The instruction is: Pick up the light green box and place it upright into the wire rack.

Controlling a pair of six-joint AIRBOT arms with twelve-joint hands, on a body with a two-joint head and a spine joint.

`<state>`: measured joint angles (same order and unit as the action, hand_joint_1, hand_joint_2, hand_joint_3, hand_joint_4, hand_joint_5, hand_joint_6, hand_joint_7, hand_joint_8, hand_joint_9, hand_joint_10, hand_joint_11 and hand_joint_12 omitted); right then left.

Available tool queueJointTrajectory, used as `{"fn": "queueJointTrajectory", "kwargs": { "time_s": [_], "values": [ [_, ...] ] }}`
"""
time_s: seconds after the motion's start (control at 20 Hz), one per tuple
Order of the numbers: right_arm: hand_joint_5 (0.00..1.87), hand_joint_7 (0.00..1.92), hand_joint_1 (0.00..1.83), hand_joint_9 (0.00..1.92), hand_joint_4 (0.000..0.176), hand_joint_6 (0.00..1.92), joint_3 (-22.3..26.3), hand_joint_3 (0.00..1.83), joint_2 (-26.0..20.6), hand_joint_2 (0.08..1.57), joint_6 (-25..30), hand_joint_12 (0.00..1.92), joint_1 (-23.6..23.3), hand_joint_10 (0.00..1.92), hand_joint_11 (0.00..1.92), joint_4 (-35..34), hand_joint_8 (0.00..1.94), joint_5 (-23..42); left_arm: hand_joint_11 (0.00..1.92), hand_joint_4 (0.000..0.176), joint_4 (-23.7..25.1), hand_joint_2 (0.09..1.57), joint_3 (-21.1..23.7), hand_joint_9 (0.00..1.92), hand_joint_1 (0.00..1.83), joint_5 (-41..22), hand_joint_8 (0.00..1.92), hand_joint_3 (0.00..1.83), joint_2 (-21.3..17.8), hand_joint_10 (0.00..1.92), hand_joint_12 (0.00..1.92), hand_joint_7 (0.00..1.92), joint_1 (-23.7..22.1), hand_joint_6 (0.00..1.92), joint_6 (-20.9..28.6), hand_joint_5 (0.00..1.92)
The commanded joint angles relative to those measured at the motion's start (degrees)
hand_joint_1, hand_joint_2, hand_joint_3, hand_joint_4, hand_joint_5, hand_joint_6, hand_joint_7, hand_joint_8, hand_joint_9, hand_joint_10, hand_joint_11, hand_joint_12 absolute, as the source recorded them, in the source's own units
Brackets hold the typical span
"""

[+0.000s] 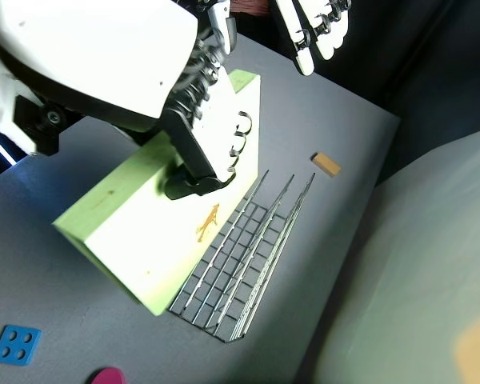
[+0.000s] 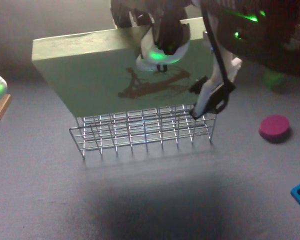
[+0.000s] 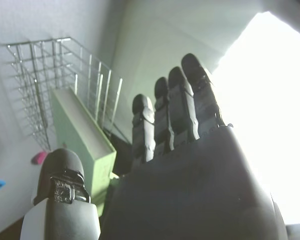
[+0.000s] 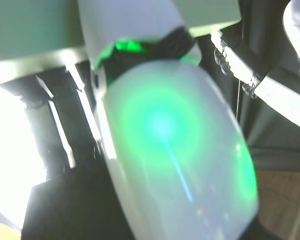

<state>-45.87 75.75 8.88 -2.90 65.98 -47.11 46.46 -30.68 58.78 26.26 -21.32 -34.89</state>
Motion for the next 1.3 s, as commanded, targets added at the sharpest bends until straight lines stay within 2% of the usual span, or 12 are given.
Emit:
{"fn": "queueJointTrajectory", "kwargs": {
  "time_s": [0.0,0.25,0.35,0.7,0.95,1.25],
  "values": [
    [0.83,0.94,1.37,0.92,0.0,0.98,-0.34,0.0,0.24,1.14,0.46,1.36,-0.18,1.29,0.83,5.71,1.09,2.41,0.0,0.092,3.87,1.19,0.15,0.18,0.14,-3.5,0.0,0.0,-0.11,0.01,0.52,0.15,-0.84,0.0,-0.17,0.19],
    [0.84,0.94,1.37,0.92,0.0,0.97,-1.83,0.0,1.46,1.14,1.22,1.37,0.89,1.31,0.84,6.01,1.08,2.76,0.0,0.092,3.63,1.19,0.15,0.18,0.16,-3.49,0.0,0.0,-0.11,0.0,0.54,0.14,-0.84,0.0,-0.17,0.19],
    [0.84,0.94,1.37,0.92,0.0,0.97,-2.51,0.0,1.71,1.14,1.34,1.37,1.41,1.31,0.84,5.96,1.08,3.17,0.0,0.092,3.63,1.19,0.14,0.2,0.16,-3.49,0.0,0.0,-0.11,0.01,0.6,0.15,-0.84,0.0,-0.17,0.2],
    [0.83,0.94,1.37,0.93,0.0,0.98,-4.31,0.0,2.58,1.14,1.42,1.34,3.54,1.28,0.85,4.57,1.09,3.77,0.0,0.092,3.6,1.19,0.14,0.19,0.17,-3.42,0.0,0.0,-0.11,0.0,0.59,0.16,-0.84,0.0,-0.17,0.2],
    [0.84,0.94,1.37,0.94,0.0,0.97,-6.19,0.0,3.13,1.13,1.54,1.32,4.19,1.27,0.84,-0.12,1.08,4.69,0.0,0.091,2.84,1.19,0.29,0.17,0.16,-3.56,0.0,0.0,-0.11,0.0,0.57,0.15,-0.84,0.0,-0.19,0.21],
    [0.8,0.92,1.37,0.92,0.0,1.02,-8.09,0.0,4.17,1.15,1.69,1.33,6.0,1.3,0.85,-1.29,1.11,7.41,0.0,0.09,2.19,1.19,0.73,0.18,0.16,-4.56,0.0,0.0,-0.05,0.0,0.56,0.15,-1.0,0.0,-0.18,0.2]
  ]
}}
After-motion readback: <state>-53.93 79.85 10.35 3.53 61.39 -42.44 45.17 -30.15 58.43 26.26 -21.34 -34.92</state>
